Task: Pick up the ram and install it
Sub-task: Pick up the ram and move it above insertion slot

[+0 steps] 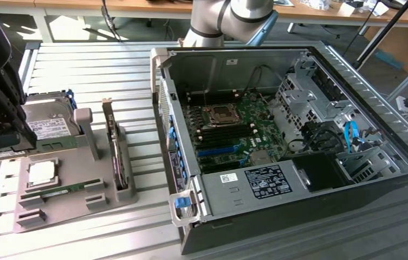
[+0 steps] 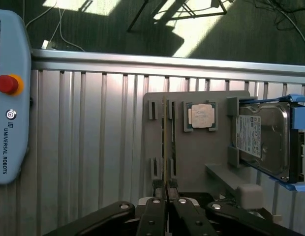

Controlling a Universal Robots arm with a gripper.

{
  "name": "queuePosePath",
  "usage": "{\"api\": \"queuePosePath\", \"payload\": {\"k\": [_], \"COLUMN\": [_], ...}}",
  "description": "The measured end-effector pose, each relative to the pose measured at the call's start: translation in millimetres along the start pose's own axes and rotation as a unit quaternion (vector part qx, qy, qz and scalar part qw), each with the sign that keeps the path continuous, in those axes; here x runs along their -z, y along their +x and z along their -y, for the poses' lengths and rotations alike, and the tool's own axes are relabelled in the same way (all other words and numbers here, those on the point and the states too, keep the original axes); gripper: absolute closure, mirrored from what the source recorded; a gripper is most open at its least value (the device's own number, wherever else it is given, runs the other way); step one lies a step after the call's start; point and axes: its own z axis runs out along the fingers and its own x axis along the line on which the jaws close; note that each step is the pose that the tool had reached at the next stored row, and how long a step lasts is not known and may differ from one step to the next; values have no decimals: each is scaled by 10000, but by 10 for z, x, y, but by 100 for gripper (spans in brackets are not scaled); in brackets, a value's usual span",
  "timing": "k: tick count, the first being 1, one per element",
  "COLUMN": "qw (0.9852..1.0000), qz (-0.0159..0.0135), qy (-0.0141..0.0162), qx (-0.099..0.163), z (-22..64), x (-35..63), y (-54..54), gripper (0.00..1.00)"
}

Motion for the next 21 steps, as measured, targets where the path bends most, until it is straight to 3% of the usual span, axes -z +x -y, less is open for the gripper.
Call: {"api": "queuePosePath", "payload": {"k": [10,21], "qw": [10000,10000], "qz": [-1,0], "qy": [-1,0], "qx": [1,0], "z": [14,213], "x": [11,7], "y": [0,10], "gripper": [88,88]}}
